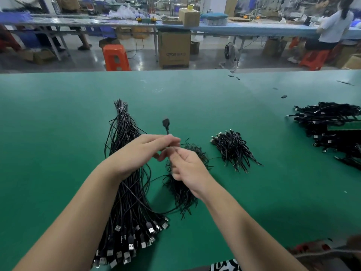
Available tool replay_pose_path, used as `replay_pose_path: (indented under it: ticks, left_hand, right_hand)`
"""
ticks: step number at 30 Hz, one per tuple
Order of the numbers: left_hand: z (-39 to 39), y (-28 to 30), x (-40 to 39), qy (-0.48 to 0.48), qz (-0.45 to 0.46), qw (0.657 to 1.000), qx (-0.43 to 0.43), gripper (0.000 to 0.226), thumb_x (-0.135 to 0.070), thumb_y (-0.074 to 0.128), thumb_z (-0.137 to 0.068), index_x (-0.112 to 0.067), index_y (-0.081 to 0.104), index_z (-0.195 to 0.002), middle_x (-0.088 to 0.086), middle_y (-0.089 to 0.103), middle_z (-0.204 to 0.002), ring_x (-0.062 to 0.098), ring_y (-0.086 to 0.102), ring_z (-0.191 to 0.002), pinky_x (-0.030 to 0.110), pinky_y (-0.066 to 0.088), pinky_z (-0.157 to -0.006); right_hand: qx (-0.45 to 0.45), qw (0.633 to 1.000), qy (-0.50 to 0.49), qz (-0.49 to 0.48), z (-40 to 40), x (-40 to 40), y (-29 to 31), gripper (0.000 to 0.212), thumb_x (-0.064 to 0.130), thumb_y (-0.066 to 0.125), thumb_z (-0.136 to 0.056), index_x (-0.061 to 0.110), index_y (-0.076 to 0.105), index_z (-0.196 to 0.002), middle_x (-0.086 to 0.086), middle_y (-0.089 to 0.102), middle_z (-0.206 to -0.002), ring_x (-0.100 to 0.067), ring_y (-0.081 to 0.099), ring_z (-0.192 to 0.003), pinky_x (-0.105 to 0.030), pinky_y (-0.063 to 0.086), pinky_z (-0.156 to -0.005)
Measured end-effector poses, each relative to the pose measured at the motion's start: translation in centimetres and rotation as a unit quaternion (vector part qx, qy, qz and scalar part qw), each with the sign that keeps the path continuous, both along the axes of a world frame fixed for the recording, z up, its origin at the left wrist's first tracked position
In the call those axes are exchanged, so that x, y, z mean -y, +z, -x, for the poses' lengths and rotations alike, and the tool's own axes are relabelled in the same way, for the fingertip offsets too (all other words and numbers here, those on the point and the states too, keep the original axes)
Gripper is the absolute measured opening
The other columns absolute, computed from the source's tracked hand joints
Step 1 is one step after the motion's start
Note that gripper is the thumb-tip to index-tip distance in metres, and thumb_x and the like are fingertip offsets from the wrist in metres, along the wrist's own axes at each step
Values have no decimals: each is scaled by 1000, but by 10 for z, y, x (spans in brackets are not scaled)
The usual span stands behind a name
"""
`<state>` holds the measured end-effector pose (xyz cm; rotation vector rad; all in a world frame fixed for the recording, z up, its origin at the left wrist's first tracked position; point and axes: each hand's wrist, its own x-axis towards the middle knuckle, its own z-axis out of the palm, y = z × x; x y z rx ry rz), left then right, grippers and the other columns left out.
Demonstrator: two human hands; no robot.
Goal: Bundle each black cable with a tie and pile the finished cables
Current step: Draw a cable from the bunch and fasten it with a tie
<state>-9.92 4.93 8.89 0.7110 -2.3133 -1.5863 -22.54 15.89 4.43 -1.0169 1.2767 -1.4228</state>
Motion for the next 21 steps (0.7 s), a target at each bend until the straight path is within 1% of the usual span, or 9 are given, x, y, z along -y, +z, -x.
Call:
replay_pose_path:
  ticks: [1,2,4,5,7,10,14,18,21]
  left_hand:
    - [3,-1,-3,-16,-19,1000,6,51,-68,45,-88,-38,71,-119,-14,72,-117,8,61,-97,30,46,-85]
    - [7,-2,-5,-27,-29,999,15,52,-67,43,-91,-35,71,-121,-15,71,-121,9,61,-106,33,46,-91]
    - [11,-9,-6,-43,-59,997,21,48,-58,37,-97,-35,70,-123,-14,69,-125,10,61,-121,45,39,-110]
    - [12,-12,-6,-48,-82,995,7,47,-54,35,-98,-35,70,-123,-11,69,-126,11,60,-124,47,37,-113]
    - [11,-18,-6,-48,-142,988,-41,47,-46,35,-99,-29,70,-125,-2,69,-127,15,61,-124,40,43,-111]
    - [8,-22,-5,-52,-221,970,-84,53,-42,31,-100,-19,68,-129,8,67,-130,21,60,-126,24,49,-101]
    - [9,-24,-4,-55,-242,964,-100,56,-42,28,-99,-16,65,-131,12,66,-131,23,60,-125,21,49,-95]
    - [9,-24,-1,-37,-239,964,-108,53,-44,33,-100,-15,68,-126,11,68,-128,22,62,-122,24,50,-93]
    - [11,-24,-2,-7,-226,966,-130,51,-39,33,-98,-10,66,-126,11,69,-126,24,65,-119,20,52,-87]
  right_hand:
    - [-11,1000,0,-2,-4,0,-1,37,33,44,-108,31,73,-84,-7,33,-66,-8,22,-49,-22,20,-45]
    - [-17,1000,0,-4,-7,0,-2,36,30,44,-108,28,72,-86,-6,32,-64,-8,23,-48,-22,21,-45]
    - [-12,1000,6,-7,-10,-2,-2,31,26,44,-109,17,68,-91,4,30,-58,-5,23,-47,-20,22,-45]
    - [-4,1000,11,-5,-11,-3,-2,31,25,44,-108,17,67,-89,9,30,-56,-4,24,-46,-19,22,-45]
    - [19,1000,19,-2,-13,-5,-1,44,25,44,-108,31,67,-71,14,29,-54,-3,24,-46,-17,22,-45]
    - [37,999,26,-3,-14,-5,-2,57,24,43,-109,36,61,-56,15,28,-53,-3,22,-46,-17,22,-45]
    - [70,997,20,-2,-15,-4,-6,52,27,46,-108,34,64,-60,12,26,-56,-4,22,-48,-18,22,-46]
    - [90,995,33,13,-15,-3,-5,35,37,50,-101,26,73,-77,7,20,-60,-9,17,-52,-21,18,-47]
    - [125,991,41,8,-13,-3,-6,36,38,50,-101,25,72,-75,9,23,-57,-8,18,-51,-18,20,-45]
